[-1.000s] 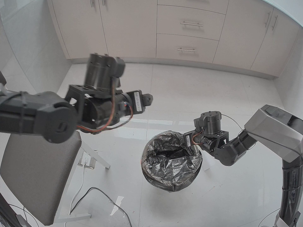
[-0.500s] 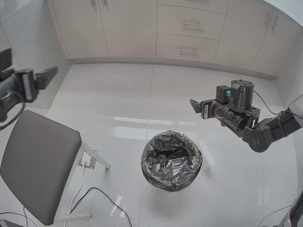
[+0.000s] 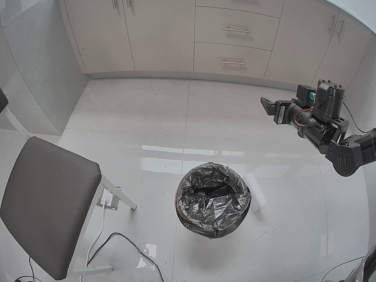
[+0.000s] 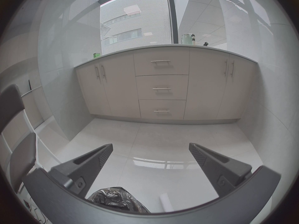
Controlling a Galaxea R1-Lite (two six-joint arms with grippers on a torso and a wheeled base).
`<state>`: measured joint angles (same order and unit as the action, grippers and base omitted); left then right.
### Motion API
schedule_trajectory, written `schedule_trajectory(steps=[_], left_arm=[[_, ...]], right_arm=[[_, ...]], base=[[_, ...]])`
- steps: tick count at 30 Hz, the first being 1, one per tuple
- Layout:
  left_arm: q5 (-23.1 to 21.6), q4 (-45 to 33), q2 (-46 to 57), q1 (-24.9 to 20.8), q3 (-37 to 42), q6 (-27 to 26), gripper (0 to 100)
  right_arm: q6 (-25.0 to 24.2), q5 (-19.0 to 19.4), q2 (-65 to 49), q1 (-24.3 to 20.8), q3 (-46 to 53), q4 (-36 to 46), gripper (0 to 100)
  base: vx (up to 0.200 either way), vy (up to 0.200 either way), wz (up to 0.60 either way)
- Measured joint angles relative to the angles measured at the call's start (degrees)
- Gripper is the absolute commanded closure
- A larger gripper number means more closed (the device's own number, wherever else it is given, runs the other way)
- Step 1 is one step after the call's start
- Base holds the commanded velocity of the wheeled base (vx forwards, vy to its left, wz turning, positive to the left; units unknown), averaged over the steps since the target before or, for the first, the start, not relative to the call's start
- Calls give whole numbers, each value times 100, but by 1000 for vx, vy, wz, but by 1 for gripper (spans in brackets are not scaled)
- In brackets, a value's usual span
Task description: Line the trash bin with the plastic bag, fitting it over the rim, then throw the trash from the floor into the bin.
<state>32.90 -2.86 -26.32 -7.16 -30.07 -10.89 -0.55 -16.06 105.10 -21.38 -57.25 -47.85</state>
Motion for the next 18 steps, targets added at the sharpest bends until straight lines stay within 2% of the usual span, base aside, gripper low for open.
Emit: schedule_trajectory(steps=[5, 9, 14, 18], left_arm=[[-56, -173, 1167, 252, 1040, -28, 0], [-151, 24, 1690, 335, 1709, 9, 0], [-668, 494, 1999, 374, 2575, 73, 0], [-1019, 599, 2096, 363, 2823, 167, 0]], right_arm=[[-11, 2, -16, 154, -127, -106, 0], [-10, -6, 113, 243, -363, -201, 0], [4, -156, 518, 345, -896, -246, 0], [28, -272, 1028, 407, -1458, -249, 0]], base=[[0, 0, 0], [0, 0, 0], [0, 0, 0], [0, 0, 0]])
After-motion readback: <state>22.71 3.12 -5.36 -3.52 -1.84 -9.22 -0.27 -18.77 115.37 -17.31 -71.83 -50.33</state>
